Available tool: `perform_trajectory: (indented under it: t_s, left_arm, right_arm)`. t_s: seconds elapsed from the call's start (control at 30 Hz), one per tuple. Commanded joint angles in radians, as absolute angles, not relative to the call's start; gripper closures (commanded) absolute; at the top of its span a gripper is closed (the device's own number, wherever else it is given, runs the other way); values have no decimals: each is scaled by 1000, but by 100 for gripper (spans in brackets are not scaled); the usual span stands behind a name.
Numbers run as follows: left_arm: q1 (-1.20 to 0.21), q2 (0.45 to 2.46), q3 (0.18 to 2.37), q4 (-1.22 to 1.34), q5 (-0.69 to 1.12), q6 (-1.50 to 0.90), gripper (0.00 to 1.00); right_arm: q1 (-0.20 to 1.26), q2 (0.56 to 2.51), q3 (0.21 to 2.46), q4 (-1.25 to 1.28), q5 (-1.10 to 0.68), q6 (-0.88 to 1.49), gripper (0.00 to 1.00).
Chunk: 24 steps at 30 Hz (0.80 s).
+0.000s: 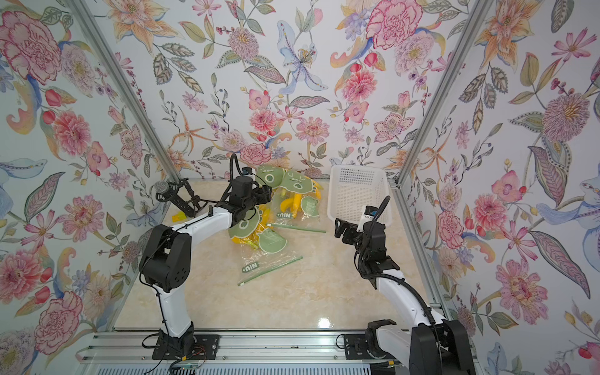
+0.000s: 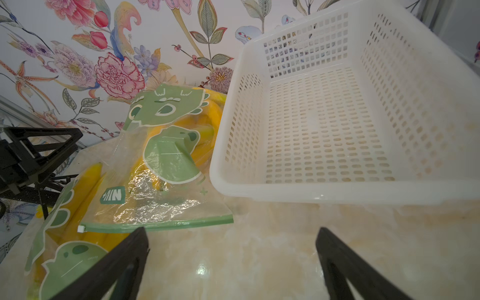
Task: Open the zip-top bag and take out the banana
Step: Adjust the zipper food storage bag at the center of the board.
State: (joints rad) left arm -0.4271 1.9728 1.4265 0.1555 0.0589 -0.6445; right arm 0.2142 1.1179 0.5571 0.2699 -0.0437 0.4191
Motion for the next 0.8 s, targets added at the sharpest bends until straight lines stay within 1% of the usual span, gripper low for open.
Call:
perform_trajectory:
  t_s: [0.0, 0.13, 0.17, 0.27, 0.37, 0.47, 0.63, 0.77]
  left_arm:
    - [-486, 1981, 1458, 140, 107, -701, 29]
    - [-520, 1986, 1419, 164, 110, -726, 32]
    - [-522, 1994, 1412, 168, 113, -733, 34]
    - [-520, 2031, 1409, 161, 125, -743, 45]
    - [-514, 2051, 1397, 148, 108, -726, 49]
    - [-476, 2059, 1362, 153, 110, -717, 55]
    - [-387, 2036, 1272, 196, 137, -690, 57]
    - [-328, 2011, 1228, 213, 150, -642, 53]
  right_arm:
    - [249, 1139, 599, 242, -10, 400, 0]
    - [283, 1165, 612, 234, 9, 380, 0]
    - [293, 1172, 615, 231, 15, 374, 0]
    - [320, 1188, 625, 222, 33, 362, 0]
    - [343, 1196, 636, 205, 51, 351, 0]
    - [359, 1196, 641, 195, 64, 344, 0]
    - [374, 1198, 646, 181, 78, 333, 0]
    - [383, 1200, 649, 169, 91, 326, 0]
